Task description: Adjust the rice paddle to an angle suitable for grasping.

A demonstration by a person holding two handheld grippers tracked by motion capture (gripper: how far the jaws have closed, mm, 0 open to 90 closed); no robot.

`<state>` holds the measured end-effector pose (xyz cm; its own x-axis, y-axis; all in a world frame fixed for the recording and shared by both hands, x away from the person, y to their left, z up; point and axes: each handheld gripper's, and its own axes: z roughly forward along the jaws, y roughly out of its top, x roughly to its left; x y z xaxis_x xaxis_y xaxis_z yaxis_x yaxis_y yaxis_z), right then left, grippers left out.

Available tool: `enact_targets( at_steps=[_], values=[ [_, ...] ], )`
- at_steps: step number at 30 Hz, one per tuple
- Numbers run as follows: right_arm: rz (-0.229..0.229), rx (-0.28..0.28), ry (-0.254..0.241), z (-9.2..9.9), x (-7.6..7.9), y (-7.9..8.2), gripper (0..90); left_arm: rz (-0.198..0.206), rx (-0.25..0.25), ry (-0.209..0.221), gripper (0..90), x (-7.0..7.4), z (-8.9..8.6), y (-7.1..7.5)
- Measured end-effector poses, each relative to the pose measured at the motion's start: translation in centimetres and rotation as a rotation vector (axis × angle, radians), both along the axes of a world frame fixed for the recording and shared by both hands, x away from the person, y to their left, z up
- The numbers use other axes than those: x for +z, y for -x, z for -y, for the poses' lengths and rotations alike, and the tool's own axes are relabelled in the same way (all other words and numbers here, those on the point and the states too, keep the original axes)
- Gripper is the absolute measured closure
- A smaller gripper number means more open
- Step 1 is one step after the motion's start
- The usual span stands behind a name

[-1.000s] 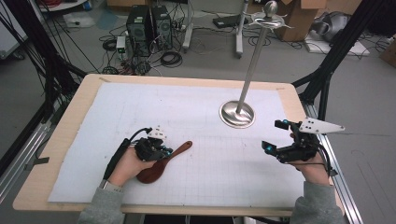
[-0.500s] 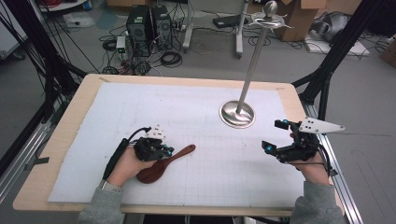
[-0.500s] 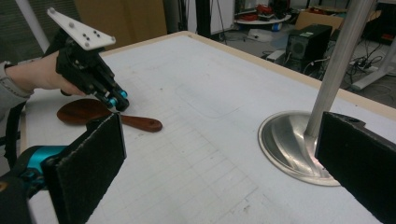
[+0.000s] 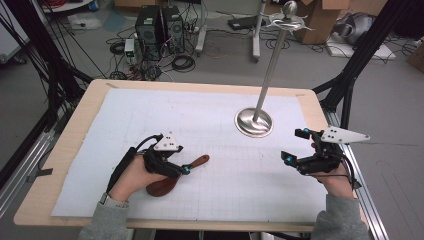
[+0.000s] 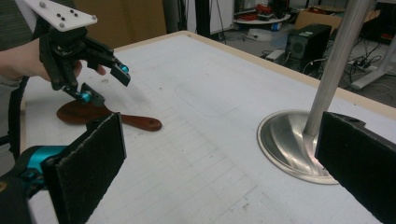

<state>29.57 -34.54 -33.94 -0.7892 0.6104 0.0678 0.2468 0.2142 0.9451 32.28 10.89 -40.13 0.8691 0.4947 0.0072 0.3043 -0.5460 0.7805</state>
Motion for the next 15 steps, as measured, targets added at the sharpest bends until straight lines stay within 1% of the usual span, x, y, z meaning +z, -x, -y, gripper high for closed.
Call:
enact_targets(
  at_steps=[1,2,4,6,9,11,12,15],
  values=[
    [0.0,0.0,0.0,0.0,0.0,0.0,0.4,-0.01,0.002,-0.003,17.6,0.0,0.1,0.0],
    [0.0,-0.001,0.0,0.0,0.0,0.0,0.4,-0.011,-0.001,-0.006,17.4,0.1,0.1,0.0],
    [-0.001,-0.003,-0.001,0.1,0.0,0.0,0.4,-0.026,-0.007,0.006,16.5,0.0,0.2,0.0],
    [0.002,-0.001,0.002,0.1,0.0,0.1,0.4,-0.045,-0.014,-0.008,15.7,0.0,0.4,-0.1],
    [0.001,-0.005,0.003,0.2,-0.1,0.2,0.4,-0.072,-0.015,-0.045,15.6,-0.3,0.8,-0.2],
    [-0.003,-0.005,0.002,0.4,-0.2,0.2,0.4,-0.084,-0.026,-0.068,15.8,-0.5,1.4,-0.1],
    [-0.009,-0.012,0.0,0.5,-0.2,0.3,0.4,-0.087,-0.041,-0.087,16.0,-0.5,1.6,-0.2],
    [-0.016,-0.015,0.005,0.6,-0.4,0.3,0.4,-0.105,-0.036,-0.116,16.1,-0.9,2.0,-0.6]
  ],
)
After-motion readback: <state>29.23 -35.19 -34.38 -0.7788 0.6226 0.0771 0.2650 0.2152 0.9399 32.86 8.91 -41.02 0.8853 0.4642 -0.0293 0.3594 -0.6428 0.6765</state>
